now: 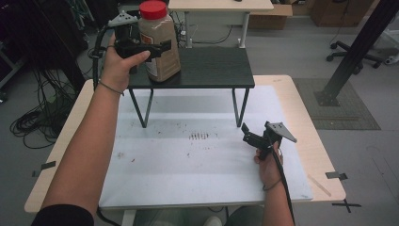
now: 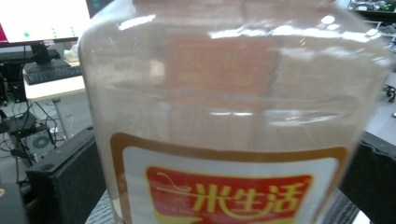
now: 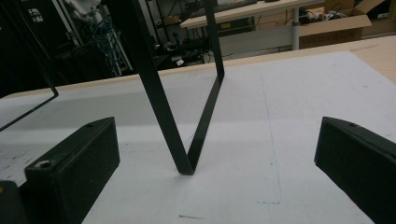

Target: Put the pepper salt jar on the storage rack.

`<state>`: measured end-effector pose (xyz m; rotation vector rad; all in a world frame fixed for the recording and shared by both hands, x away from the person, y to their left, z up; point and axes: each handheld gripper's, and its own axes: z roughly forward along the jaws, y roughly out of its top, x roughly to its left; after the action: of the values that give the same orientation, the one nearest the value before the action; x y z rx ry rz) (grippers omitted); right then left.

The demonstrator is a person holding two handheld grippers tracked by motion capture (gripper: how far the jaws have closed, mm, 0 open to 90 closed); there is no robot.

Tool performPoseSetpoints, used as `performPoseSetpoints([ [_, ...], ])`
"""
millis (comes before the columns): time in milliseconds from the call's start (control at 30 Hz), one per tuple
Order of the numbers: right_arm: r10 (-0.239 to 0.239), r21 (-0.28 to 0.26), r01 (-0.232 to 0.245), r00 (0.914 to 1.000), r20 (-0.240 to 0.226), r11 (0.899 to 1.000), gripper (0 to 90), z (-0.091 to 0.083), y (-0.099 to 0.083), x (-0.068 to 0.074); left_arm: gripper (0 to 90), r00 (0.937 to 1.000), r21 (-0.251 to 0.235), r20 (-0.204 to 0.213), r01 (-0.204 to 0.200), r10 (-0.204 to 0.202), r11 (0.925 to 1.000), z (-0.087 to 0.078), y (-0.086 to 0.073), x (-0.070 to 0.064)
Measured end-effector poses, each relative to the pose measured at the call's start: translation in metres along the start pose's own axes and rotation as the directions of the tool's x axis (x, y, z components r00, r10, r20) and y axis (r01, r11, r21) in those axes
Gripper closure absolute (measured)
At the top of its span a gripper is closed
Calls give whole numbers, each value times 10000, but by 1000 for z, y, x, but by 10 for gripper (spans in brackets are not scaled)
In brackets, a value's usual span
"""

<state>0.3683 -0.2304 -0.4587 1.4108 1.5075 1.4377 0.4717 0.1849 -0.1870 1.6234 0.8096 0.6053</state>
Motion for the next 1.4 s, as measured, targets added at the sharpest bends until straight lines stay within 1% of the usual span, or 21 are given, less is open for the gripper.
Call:
performPoseSetpoints([
  [33, -1, 2, 1, 10000, -6, 10000, 0, 0, 0, 0, 2, 10000, 28, -71, -27, 28, 10000, -2, 1, -1],
  [100, 21, -6, -21, 10000, -5, 10000, 0, 0, 0, 0, 2, 10000, 42, -62, -60, 61, 10000, -4, 1, -1],
  [267, 61, 15, -61, 10000, 12, 10000, 0, 0, 0, -1, 2, 9998, 69, -194, -62, 63, 10000, -12, 2, -3],
  [333, 70, 10, -70, 10000, 6, 10000, 0, 0, 0, -1, 2, 9999, 32, -151, -58, 59, 10000, -15, 3, -4],
  [367, 90, 6, -90, 10000, 4, 10000, 0, 0, 0, -1, 2, 9997, 8, -203, -101, 101, 9999, -17, 4, -4],
  [433, 118, 3, -118, 9999, 14, 9999, 0, 0, 0, -1, 2, 9998, -1, -186, -52, 52, 10000, -20, 5, -5],
  [600, 156, -10, -156, 9999, 16, 9999, 0, -1, 0, -1, 2, 9994, -30, -326, -71, 70, 10000, -28, 5, -5],
  [633, 148, -18, -148, 9999, 16, 9999, 0, -1, 0, -2, 2, 9995, -44, -330, -9, 7, 10000, -30, 5, -4],
  [667, 161, -9, -161, 9999, 5, 9999, 0, -1, 0, -2, 2, 9995, -71, -311, 24, -26, 10000, -32, 4, -4],
  [700, 161, -6, -161, 9999, 4, 9999, 0, -1, 0, -1, 2, 9991, -43, -412, 10, -12, 10000, -34, 3, -4],
  [733, 163, -12, -163, 9999, -11, 9999, 0, 0, 0, -2, 2, 9992, -51, -397, 70, -72, 10000, -35, 2, -4],
  [900, 181, -10, -181, 9998, -41, 9998, 0, 0, 0, -2, 2, 9994, -31, -340, 60, -61, 10000, -44, -3, -5],
  [1000, 183, -8, -183, 9998, -63, 9998, 0, 0, 0, -2, 2, 9998, -128, -217, 19, -22, 9999, -52, -6, -8],
  [1033, 183, -8, -183, 9998, -63, 9998, 0, 0, 0, -2, 2, 9998, -128, -217, 19, -22, 9999, -52, -6, -8],
  [1100, 178, -8, -178, 9998, -94, 9998, 0, 0, 0, -1, 2, 9998, -188, -197, 43, -46, 9998, -59, -9, -9],
  [1133, 200, 3, -200, 9997, -106, 9998, 0, 0, 0, -1, 2, 9998, -188, -197, 43, -46, 9998, -59, -9, -9],
  [1167, 179, -10, -179, 9998, -102, 9998, 0, 0, 0, -1, 2, 9999, -255, -138, -57, 54, 9997, -63, -11, -11],
  [1233, 165, -15, -165, 9998, -123, 9999, 0, 0, 0, -1, 2, 10000, -303, -85, 9, -12, 9995, -68, -15, -12],
  [1267, 161, -16, -161, 9998, -124, 9999, 0, 0, 0, -1, 2, 10000, -281, -75, -21, 19, 9996, -72, -18, -13],
  [1300, 161, -16, -161, 9998, -124, 9999, 0, 0, 0, -1, 2, 10000, -281, -75, -21, 19, 9996, -72, -18, -13],
  [1400, 152, -15, -152, 9998, -162, 9999, 0, 0, 0, -1, 2, 10000, -387, -3, -1, 1, 9993, -83, -26, -12],
])
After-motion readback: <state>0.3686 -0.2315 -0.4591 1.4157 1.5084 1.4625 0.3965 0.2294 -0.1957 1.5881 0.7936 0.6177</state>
